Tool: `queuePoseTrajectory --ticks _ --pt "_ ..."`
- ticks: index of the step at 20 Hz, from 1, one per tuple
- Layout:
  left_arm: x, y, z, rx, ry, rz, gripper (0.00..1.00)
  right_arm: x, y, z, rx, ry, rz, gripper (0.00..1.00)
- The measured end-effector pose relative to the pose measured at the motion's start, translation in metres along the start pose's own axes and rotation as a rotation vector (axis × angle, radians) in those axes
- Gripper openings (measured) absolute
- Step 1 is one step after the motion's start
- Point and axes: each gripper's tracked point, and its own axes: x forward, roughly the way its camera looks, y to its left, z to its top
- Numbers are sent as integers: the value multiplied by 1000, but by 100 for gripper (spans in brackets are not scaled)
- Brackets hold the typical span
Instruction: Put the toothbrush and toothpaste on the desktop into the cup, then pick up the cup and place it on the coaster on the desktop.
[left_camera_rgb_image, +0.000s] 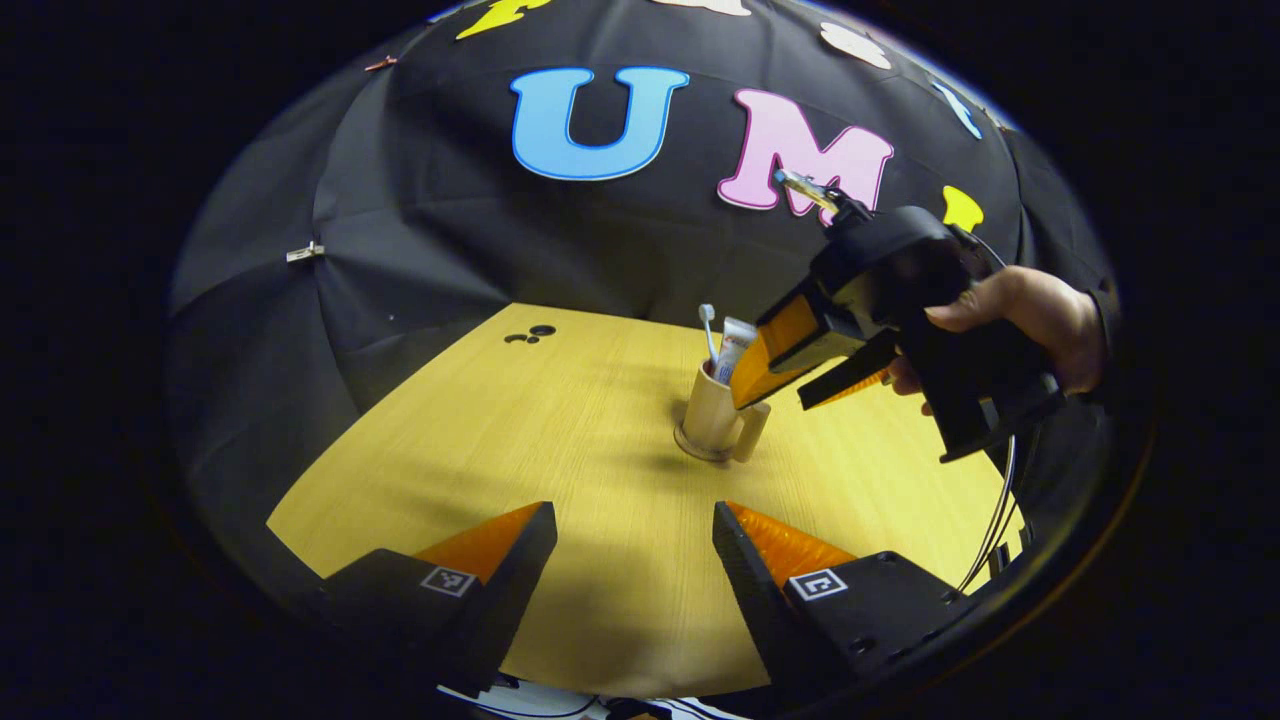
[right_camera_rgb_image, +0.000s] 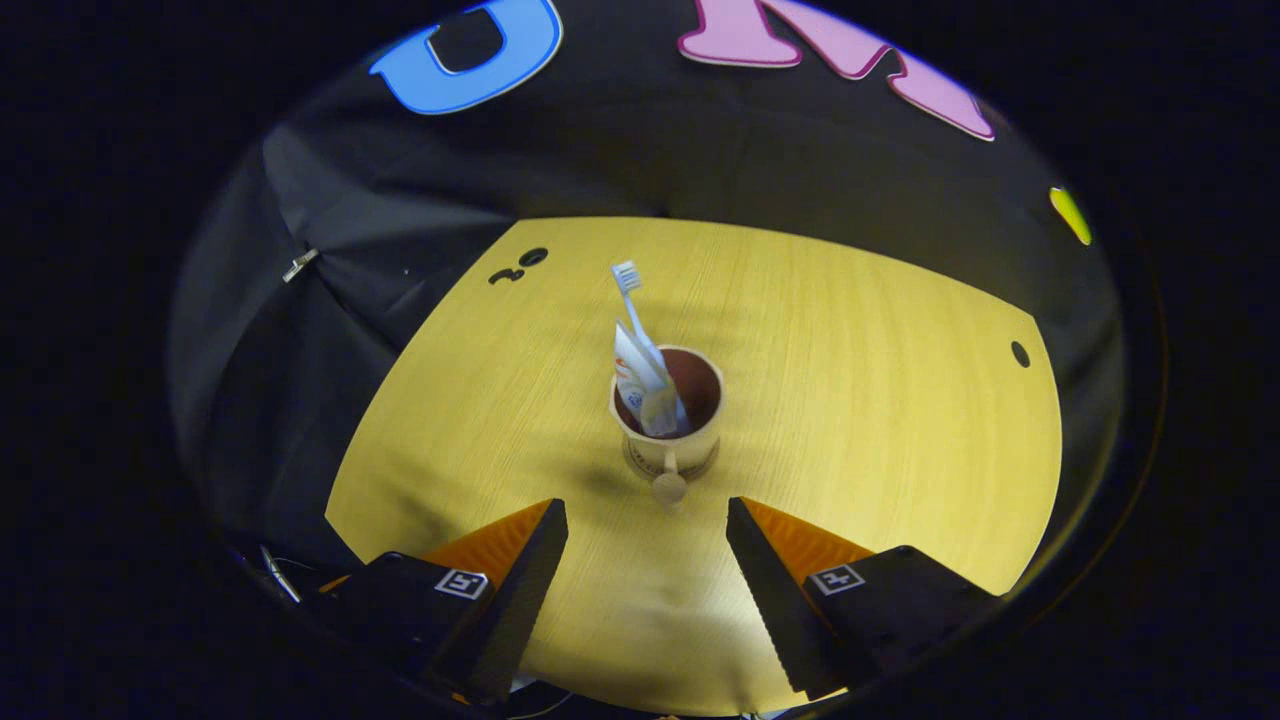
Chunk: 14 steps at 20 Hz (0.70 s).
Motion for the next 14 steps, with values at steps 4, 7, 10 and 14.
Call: queuePoseTrajectory --ticks 4,7,10,14 --pt "-14 -9 30 31 -69 -22 98 -62 -6 24 18 -265 -20 99" --pt "-26 -23 50 52 -111 -66 98 -112 -19 26 1 -414 -79 99" --pt "-41 -41 68 87 -154 -112 98 -153 -22 14 7 -502 -119 99" --pt "-69 -60 91 124 -234 -133 98 -207 -38 -8 39 -626 -189 98"
